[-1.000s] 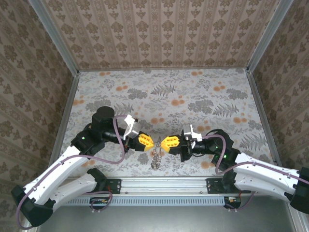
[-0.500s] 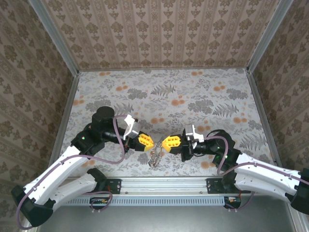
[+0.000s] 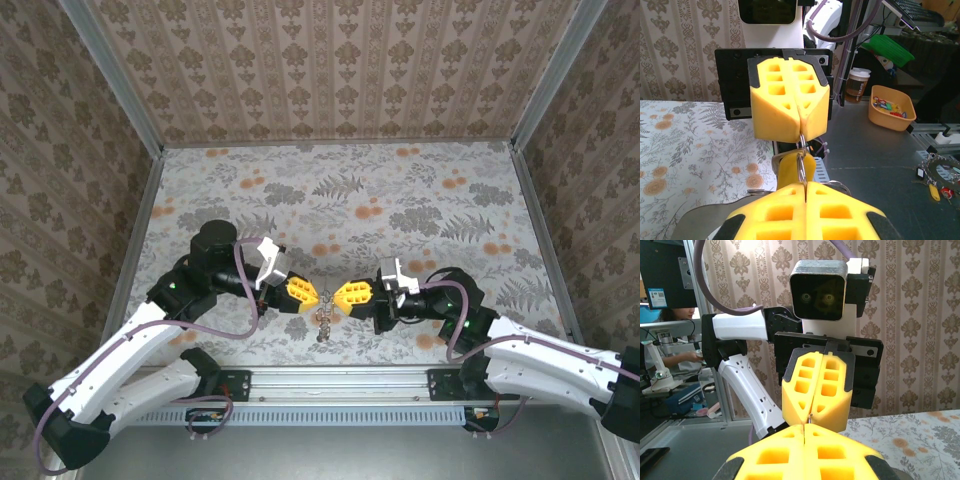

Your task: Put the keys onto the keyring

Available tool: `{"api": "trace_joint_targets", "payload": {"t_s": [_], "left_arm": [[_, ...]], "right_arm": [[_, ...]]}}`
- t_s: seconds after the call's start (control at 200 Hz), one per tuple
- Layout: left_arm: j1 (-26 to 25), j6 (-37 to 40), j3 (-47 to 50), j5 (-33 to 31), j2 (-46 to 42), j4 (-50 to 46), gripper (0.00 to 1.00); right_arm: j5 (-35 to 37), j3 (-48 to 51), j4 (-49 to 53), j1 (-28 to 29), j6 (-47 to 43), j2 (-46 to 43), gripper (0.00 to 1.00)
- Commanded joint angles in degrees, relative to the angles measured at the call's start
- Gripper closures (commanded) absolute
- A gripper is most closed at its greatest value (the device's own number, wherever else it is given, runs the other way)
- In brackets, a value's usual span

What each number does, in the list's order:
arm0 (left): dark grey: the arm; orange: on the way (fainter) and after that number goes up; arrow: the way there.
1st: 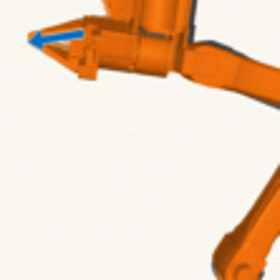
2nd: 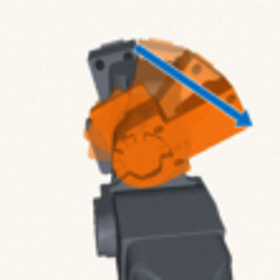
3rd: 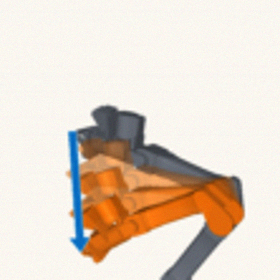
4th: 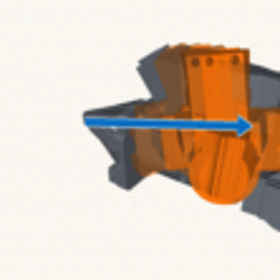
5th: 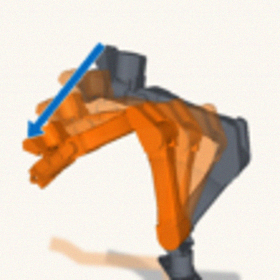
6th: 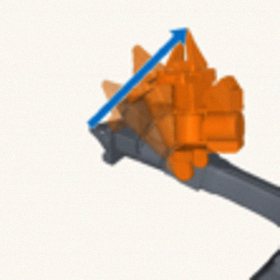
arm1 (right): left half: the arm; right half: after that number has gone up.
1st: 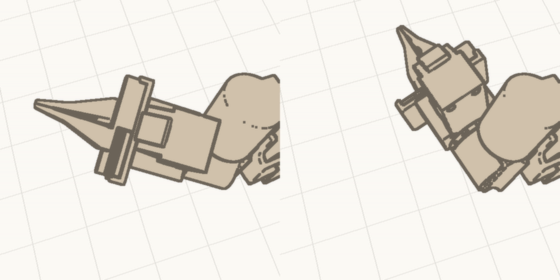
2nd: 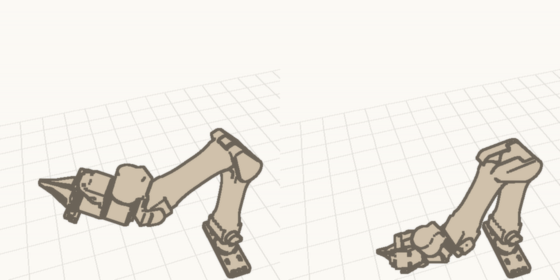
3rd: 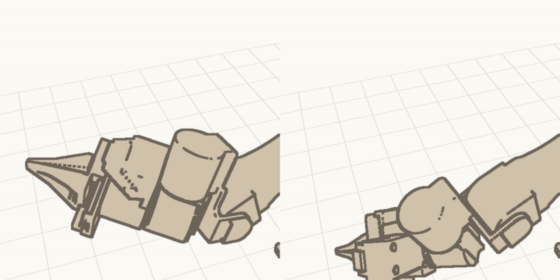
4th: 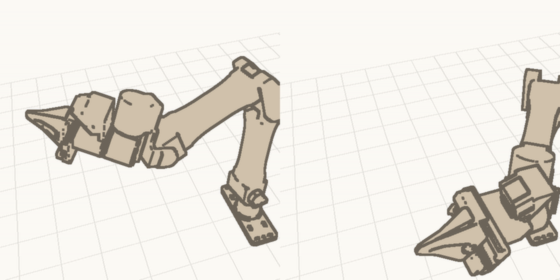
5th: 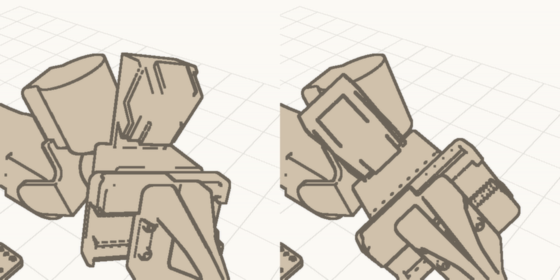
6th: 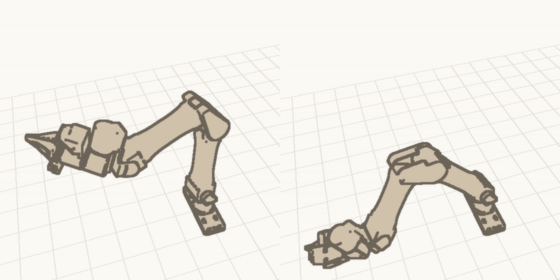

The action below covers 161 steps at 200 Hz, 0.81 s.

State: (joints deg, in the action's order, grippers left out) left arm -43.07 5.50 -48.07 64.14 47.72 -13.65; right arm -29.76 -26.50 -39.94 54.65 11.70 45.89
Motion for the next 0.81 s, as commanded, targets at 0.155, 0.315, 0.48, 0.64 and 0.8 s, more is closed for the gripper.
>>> {"api": "trace_joint_targets", "payload": {"t_s": [0.155, 0.315, 0.48, 0.64, 0.8], "left_arm": [[0.3, -0.7, -0.2, 2.4, -1.0, 1.5, 1.00], [0.2, -0.6, -0.3, 2.5, -1.1, 1.5, 1.00], [0.2, -0.6, -0.2, 2.4, -1.1, 1.7, 1.00], [0.2, -0.6, -0.3, 2.4, -1.0, 1.7, 1.00], [0.2, -0.5, -0.3, 2.3, -1.0, 1.6, 1.00]], "right_arm": [[1.4, -1.7, 1.8, 0.4, -2.5, -1.5, 1.00], [0.9, -1.7, 1.1, 0.4, -2.3, -0.6, 1.00], [0.6, -1.9, 1.2, 0.4, -2.1, -0.7, 1.00], [0.2, -2.1, 0.8, 0.4, -1.8, -0.5, 1.00], [0.2, -2.1, 1.3, 0.4, -2.0, -1.1, 1.00]]}}
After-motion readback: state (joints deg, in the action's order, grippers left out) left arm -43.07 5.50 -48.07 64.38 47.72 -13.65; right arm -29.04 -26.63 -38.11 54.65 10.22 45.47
